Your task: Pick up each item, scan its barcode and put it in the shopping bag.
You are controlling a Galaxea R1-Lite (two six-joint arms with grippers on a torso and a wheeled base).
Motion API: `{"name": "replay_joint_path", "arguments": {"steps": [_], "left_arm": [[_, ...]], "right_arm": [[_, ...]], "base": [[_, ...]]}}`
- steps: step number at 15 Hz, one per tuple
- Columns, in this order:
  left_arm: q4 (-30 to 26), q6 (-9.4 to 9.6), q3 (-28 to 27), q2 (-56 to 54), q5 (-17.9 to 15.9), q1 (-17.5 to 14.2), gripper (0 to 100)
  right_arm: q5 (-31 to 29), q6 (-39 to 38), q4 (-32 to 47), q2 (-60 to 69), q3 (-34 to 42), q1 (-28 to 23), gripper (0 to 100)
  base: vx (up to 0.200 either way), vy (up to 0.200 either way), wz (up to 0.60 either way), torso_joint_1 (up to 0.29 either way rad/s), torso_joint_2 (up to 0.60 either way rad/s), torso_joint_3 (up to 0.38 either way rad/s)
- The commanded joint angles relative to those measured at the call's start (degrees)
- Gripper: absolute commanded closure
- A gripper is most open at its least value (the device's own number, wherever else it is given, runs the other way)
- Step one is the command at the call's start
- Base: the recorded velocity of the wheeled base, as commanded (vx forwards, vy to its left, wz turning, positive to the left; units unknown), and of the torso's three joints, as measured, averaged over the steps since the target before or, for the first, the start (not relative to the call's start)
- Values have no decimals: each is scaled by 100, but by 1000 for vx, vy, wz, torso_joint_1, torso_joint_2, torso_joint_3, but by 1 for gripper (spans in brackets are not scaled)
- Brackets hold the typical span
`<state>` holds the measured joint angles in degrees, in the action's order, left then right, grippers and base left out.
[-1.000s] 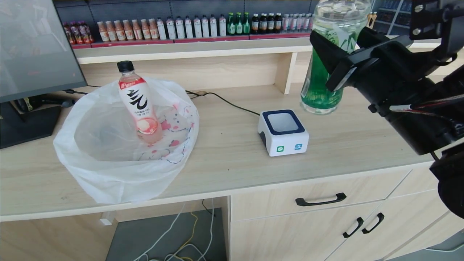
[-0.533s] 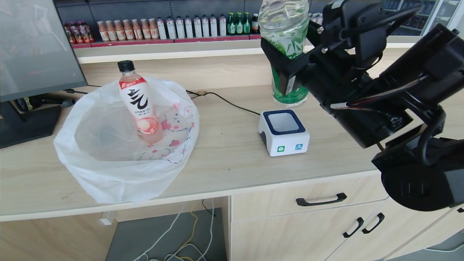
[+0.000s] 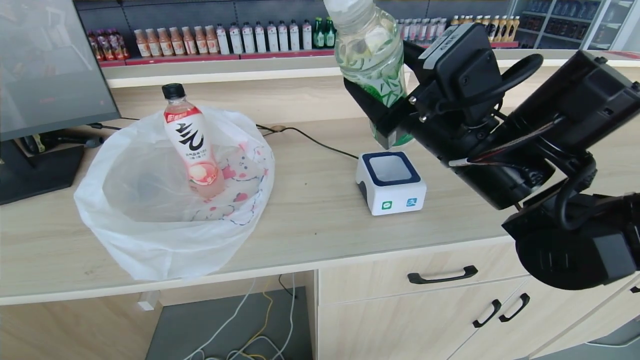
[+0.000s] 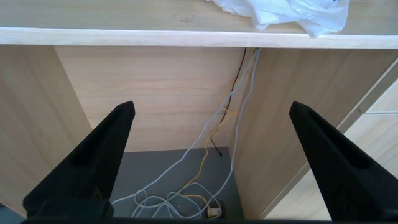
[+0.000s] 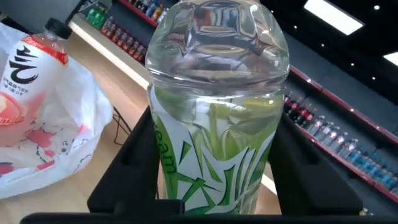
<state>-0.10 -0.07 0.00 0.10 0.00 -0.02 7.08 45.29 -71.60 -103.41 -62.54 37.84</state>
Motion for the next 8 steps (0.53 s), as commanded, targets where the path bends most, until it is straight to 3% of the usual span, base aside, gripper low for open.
{"name": "replay_joint_path", "arguments": {"steps": [1, 8], "left_arm": [[1, -1, 0, -1, 0, -6, 0], [1, -1, 0, -1, 0, -6, 0]], "right_arm": [[74, 121, 5, -3, 84, -75, 100], [891, 718, -4, 40, 471, -453, 100]], "base": [[0, 0, 0, 0, 0, 0], [0, 0, 0, 0, 0, 0]]}}
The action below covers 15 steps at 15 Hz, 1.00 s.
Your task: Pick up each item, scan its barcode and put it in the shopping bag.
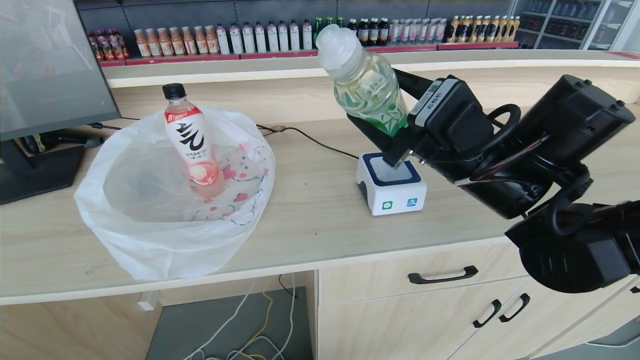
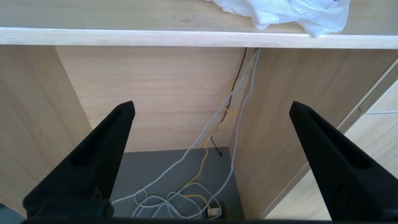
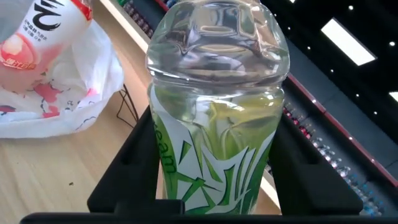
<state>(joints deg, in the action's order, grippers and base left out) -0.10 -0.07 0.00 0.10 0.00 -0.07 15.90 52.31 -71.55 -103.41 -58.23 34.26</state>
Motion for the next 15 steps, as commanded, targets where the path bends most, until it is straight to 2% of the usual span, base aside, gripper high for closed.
{"name": "replay_joint_path", "arguments": {"steps": [1, 4, 15], "left_arm": [[1, -1, 0, -1, 0, -1, 0], [1, -1, 0, -1, 0, 7, 0], [1, -1, 0, -1, 0, -1, 0]], "right_arm": [[212, 86, -8, 32, 67, -165, 100], [432, 280, -35, 216, 524, -270, 100], [959, 895, -8, 155, 919, -297, 100]], "base": [[0, 0, 0, 0, 0, 0], [0, 0, 0, 0, 0, 0], [0, 0, 0, 0, 0, 0]]}}
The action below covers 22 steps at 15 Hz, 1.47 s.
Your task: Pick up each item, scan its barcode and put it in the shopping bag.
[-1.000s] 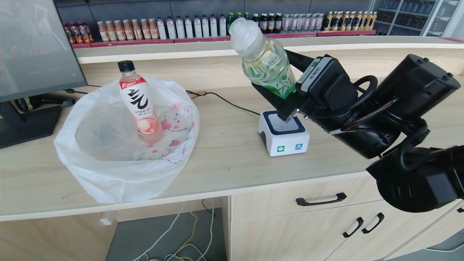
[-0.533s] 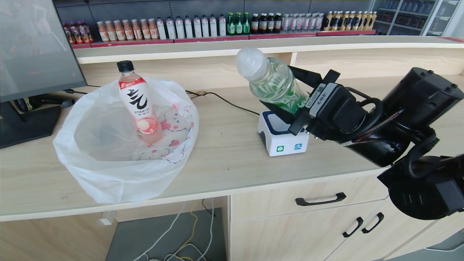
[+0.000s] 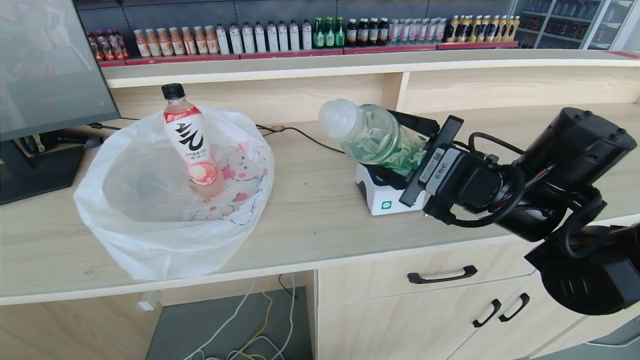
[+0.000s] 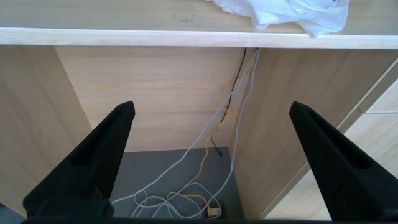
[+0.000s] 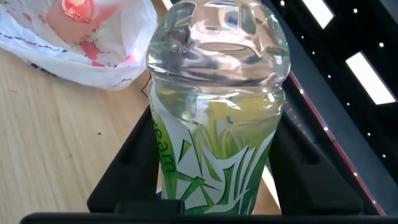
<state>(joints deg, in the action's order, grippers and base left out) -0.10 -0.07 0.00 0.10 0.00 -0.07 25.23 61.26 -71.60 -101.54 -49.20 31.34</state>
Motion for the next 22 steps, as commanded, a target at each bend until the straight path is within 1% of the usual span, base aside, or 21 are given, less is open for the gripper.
{"name": "replay_joint_path", "arguments": {"steps": [1, 5, 9, 11, 16, 22], "left_arm": [[1, -1, 0, -1, 0, -1, 0], [1, -1, 0, -1, 0, -1, 0], [1, -1, 0, -1, 0, -1, 0], [1, -1, 0, -1, 0, -1, 0], [1, -1, 0, -1, 0, -1, 0], [1, -1, 0, -1, 0, -1, 0]], "right_arm": [[78, 18, -4, -103, -2, -40, 100], [368, 211, -4, -253, -28, -49, 100], [395, 220, -4, -261, -46, -155, 100], [395, 220, -4, -279, -221, -163, 100], [693, 211, 5, -261, -221, -594, 100], [764, 211, 269, -244, -336, -638, 100]], "base": [[0, 0, 0, 0, 0, 0], [0, 0, 0, 0, 0, 0], [0, 0, 0, 0, 0, 0], [0, 0, 0, 0, 0, 0], [0, 0, 0, 0, 0, 0], [0, 0, 0, 0, 0, 0]]}}
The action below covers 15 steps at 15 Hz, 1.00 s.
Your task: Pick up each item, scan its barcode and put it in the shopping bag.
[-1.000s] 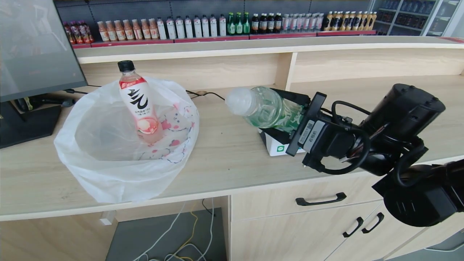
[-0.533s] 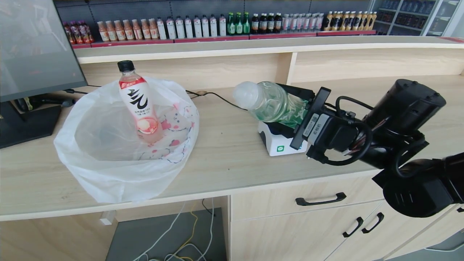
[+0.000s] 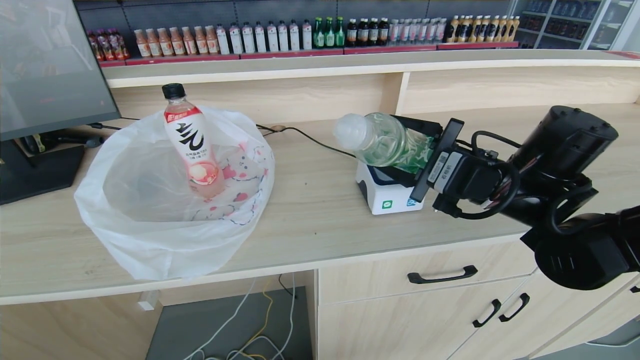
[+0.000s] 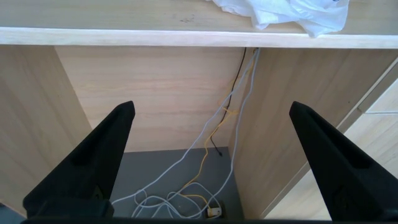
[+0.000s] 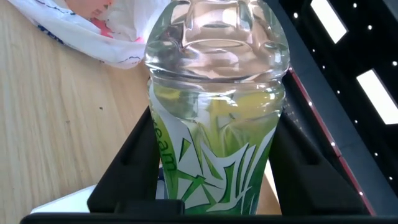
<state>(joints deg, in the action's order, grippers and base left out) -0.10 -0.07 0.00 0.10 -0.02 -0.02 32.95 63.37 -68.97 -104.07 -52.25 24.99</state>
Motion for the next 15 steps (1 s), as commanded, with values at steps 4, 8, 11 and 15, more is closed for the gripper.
{"name": "replay_joint_path", "arguments": {"steps": [4, 8, 11, 15], "left_arm": [[1, -1, 0, -1, 2, -6, 0], [1, -1, 0, -1, 2, -6, 0], [1, -1, 0, -1, 2, -6, 0], [1, -1, 0, -1, 2, -6, 0]], "right_arm": [[-8, 0, 7, 10, -31, 6, 100], [-61, 0, 7, 10, -57, 15, 100], [-70, -17, 7, 10, -66, 15, 100], [-131, -140, 7, 18, -198, 15, 100]], "base": [[0, 0, 0, 0, 0, 0], [0, 0, 0, 0, 0, 0], [0, 0, 0, 0, 0, 0], [0, 0, 0, 0, 0, 0]]}}
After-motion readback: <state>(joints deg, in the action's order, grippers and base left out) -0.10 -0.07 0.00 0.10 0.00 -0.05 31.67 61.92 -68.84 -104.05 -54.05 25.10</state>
